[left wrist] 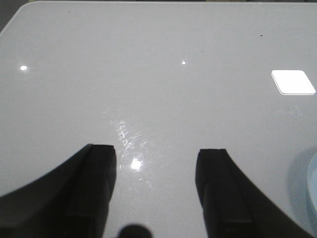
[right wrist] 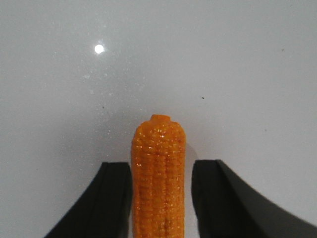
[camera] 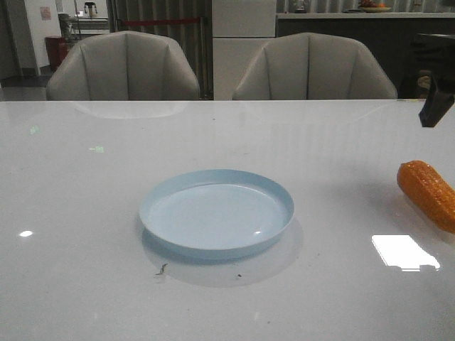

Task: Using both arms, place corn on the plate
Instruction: 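Lower the right gripper over the orange corn cob and grasp it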

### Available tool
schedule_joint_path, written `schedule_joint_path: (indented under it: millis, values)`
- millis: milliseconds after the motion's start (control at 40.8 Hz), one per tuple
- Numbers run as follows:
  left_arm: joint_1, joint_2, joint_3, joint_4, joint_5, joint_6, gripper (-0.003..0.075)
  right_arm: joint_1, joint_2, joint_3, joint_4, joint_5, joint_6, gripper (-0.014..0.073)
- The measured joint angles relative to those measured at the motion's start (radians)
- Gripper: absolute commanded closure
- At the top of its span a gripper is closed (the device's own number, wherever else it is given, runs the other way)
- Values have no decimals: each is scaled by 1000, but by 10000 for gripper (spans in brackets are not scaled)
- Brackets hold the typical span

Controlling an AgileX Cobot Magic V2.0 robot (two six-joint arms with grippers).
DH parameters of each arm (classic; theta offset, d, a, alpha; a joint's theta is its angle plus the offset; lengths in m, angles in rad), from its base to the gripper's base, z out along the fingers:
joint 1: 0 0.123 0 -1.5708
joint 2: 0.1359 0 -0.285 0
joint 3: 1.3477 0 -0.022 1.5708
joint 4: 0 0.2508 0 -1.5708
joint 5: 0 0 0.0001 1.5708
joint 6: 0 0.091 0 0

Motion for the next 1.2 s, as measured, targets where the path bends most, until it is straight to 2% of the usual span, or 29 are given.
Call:
schedule_joint_path:
  millis: [270,760,809,1005,1127,1201]
  values:
    - [0,0,0,0,1,0,290,0,144,-6,6,7,2,190]
    - [0,0,0,0,2,0,290,0,213,-35,20,-2,2,183]
    - [0,0,0,0,2,0,290,0,220,-37,20,-2,2,168]
    - [0,0,0,0,2,0,290,0,244,-43,29,2,2,13]
    - [0,0,1,0,3,0,290,2,260,-40,0,26,-6,15]
    - [0,0,1,0,3,0,290,2,260,-40,0,27,-6,48]
